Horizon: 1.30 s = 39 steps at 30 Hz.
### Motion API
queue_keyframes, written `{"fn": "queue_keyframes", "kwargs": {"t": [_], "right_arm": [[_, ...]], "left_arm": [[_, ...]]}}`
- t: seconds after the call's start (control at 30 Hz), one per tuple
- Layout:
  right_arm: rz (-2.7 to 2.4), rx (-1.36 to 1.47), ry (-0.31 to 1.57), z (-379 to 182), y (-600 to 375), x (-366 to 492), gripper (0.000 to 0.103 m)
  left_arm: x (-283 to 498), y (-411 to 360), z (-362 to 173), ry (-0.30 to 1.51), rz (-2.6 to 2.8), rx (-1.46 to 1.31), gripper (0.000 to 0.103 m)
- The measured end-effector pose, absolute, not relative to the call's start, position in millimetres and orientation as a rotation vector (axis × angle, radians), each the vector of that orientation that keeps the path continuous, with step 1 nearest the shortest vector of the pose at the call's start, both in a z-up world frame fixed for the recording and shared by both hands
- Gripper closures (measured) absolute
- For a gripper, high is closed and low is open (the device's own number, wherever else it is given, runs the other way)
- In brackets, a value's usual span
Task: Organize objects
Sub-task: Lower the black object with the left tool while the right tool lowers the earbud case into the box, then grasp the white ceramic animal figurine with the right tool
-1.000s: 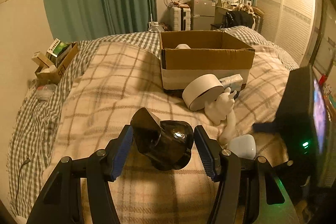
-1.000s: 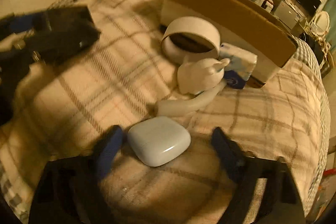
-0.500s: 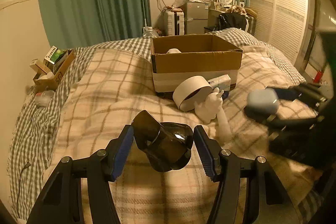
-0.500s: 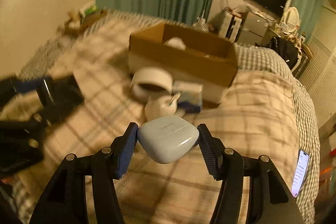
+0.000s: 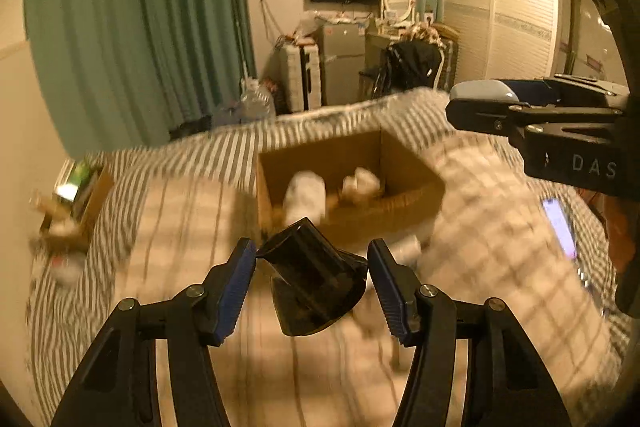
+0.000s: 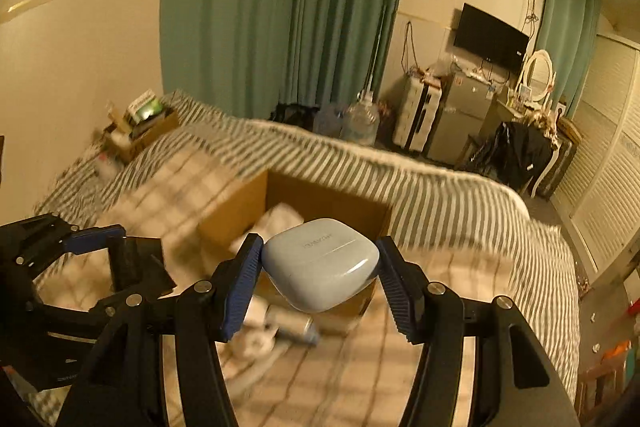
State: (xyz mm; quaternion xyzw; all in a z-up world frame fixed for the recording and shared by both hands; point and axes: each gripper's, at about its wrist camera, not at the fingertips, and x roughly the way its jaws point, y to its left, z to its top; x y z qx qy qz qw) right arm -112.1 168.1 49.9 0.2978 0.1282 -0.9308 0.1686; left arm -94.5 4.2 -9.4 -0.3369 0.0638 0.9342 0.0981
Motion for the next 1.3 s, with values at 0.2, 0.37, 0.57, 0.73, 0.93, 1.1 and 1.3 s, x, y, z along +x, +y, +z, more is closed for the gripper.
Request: {"fn": "queue_keyframes", "kwargs": {"t": [0.2, 0.37, 0.57, 0.73, 0.93, 1.1, 1.3], "right_arm": [[-2.663, 0.832, 0.343, 73.3, 171.6, -175.9, 0.045], [-2.661, 0.881, 0.327, 63.0, 175.4, -235.1, 0.045], [-2.562, 1.06, 0.272, -17.3, 172.7, -282.8, 0.045], [-2.553, 1.07, 0.172, -39.8, 185.5, -288.7, 0.025], [-2.626, 0.959, 0.127, 10.0, 206.6, -260.0, 0.023], [-2.704, 0.925, 0.197, 52.7, 220.7, -215.6, 0.023], [-2.746, 0.87, 0.309, 101.2, 225.7, -160.9, 0.023]], "left_arm": [[-177.8, 14.0, 3.3, 0.159, 2.726, -1.022, 0.043], [-233.3, 25.8, -25.0, 0.213, 2.686, -1.103, 0.043], [-263.3, 25.2, -68.6, 0.144, 2.637, -1.158, 0.043], [-263.9, 20.4, -80.1, 0.132, 2.608, -1.194, 0.031], [-241.0, 18.4, -38.0, 0.146, 2.68, -1.086, 0.012], [-203.0, 11.3, 5.2, 0.16, 2.759, -1.003, 0.006], [-159.2, -0.3, 39.1, 0.185, 2.835, -0.942, 0.001]]}}
